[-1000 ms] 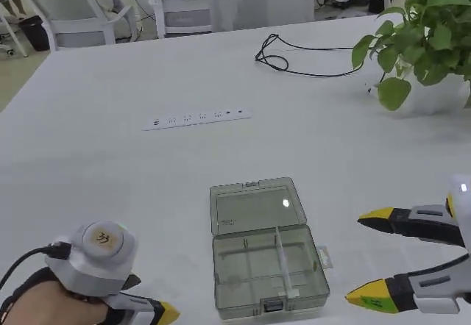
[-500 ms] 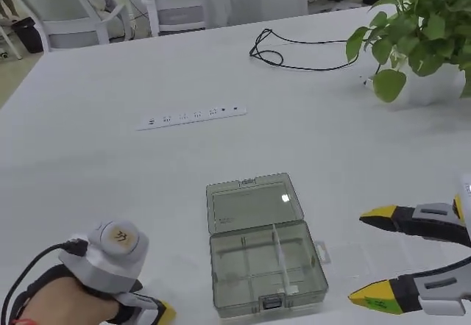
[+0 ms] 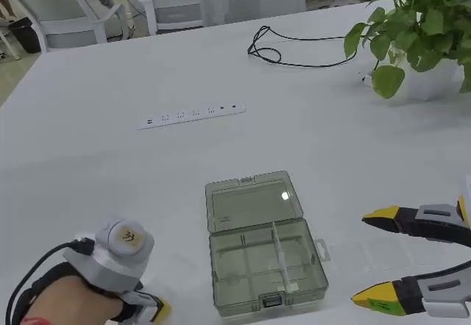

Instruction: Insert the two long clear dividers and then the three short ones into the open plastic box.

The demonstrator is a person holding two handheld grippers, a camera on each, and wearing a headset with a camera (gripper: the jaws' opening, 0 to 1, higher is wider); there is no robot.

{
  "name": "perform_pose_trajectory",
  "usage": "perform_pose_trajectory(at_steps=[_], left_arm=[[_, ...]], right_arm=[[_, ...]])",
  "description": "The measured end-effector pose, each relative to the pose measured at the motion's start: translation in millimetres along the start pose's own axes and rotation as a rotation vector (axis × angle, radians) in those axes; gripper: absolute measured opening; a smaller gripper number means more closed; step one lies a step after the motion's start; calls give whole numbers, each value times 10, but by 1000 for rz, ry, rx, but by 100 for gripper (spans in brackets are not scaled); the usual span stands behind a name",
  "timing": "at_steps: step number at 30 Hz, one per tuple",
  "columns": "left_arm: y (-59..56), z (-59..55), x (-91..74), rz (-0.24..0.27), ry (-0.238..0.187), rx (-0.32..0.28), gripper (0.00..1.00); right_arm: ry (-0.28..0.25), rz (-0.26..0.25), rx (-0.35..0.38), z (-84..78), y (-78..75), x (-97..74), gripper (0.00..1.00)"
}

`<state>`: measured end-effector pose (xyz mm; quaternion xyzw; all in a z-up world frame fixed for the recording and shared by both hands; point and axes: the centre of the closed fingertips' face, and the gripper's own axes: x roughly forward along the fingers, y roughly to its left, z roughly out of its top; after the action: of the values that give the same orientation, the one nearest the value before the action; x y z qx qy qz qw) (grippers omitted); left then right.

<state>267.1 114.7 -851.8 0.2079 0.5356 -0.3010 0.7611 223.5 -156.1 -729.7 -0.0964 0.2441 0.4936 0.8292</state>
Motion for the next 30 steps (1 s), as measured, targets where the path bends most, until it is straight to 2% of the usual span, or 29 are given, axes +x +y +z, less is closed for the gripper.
perform_pose_trajectory(at_steps=[6,14,18,24,30], left_arm=[[2,2,2,2,9,-6,32],[4,2,-7,-15,-8,-46,31],[-17,5,-14,-33,-32,-96,31],[-47,16,-40,-53,-59,-138,30],[-78,59,-116,-78,-118,-201,30]], right_arm=[[-2,-1,0,-10,-7,11,70],[9,3,-1,-2,50,26,70],[12,4,3,-2,76,27,70],[18,7,7,9,110,40,70],[20,8,5,78,138,51,70]])
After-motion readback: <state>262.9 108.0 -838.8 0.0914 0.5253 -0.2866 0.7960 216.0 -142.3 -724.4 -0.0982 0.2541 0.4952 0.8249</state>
